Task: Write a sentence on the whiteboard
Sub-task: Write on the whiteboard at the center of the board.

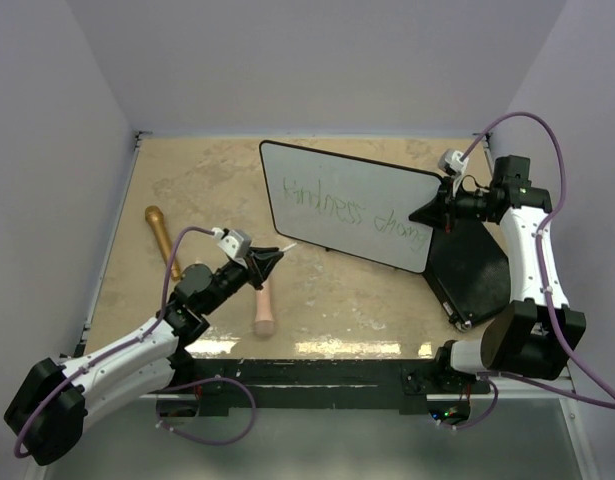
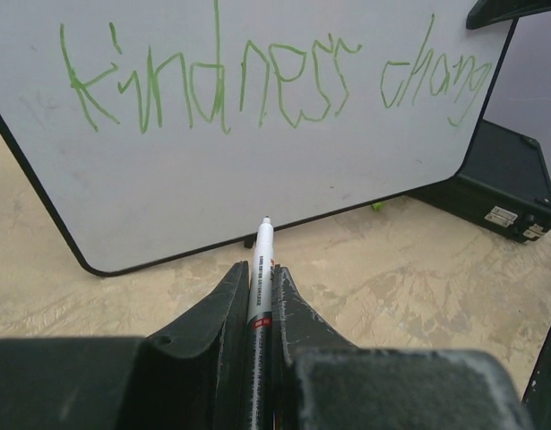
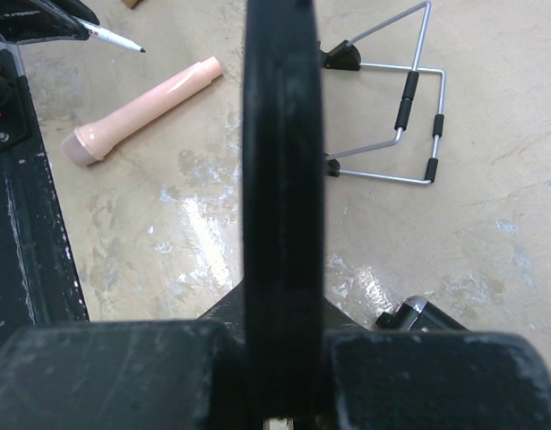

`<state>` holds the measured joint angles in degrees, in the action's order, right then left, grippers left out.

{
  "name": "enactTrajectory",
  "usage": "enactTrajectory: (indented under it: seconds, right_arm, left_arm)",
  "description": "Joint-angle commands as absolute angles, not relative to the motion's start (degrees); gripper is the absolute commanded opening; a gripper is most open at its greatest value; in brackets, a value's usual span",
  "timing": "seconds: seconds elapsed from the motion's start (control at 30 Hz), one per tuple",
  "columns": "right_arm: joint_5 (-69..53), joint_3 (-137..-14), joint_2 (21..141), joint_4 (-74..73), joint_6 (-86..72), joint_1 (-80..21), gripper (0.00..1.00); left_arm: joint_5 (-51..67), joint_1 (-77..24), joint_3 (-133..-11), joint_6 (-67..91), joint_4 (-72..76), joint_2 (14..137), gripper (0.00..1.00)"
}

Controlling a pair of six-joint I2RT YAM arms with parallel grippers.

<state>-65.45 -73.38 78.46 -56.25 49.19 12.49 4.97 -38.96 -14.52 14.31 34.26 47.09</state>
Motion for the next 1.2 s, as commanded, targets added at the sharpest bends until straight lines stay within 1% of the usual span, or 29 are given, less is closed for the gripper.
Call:
enactTrajectory:
  seconds: [0.0, 0.27, 0.5, 1.17]
  right_arm:
    - [-59.32, -74.53, 76.82, -55.98, 53.7, 12.83, 0.0]
    - [-60.29, -74.71, 76.99, -57.22, 55.81, 12.74, 0.0]
    - [-61.87, -73.83, 77.34, -57.04, 56.16, 12.74, 0.0]
    - [-64.86, -72.33, 78.22, -58.18, 56.77, 12.74, 0.0]
  left_arm:
    - [2.9, -38.5, -13.36, 12.92, 38.41, 46.14, 0.0]
    - [1.76, -37.53, -9.06, 14.06, 43.41, 45.7, 0.0]
    - [3.43, -35.95, -7.21, 16.52, 47.89, 46.32, 0.0]
    - [6.76, -35.68, -5.98, 17.4, 51.06, 47.28, 0.0]
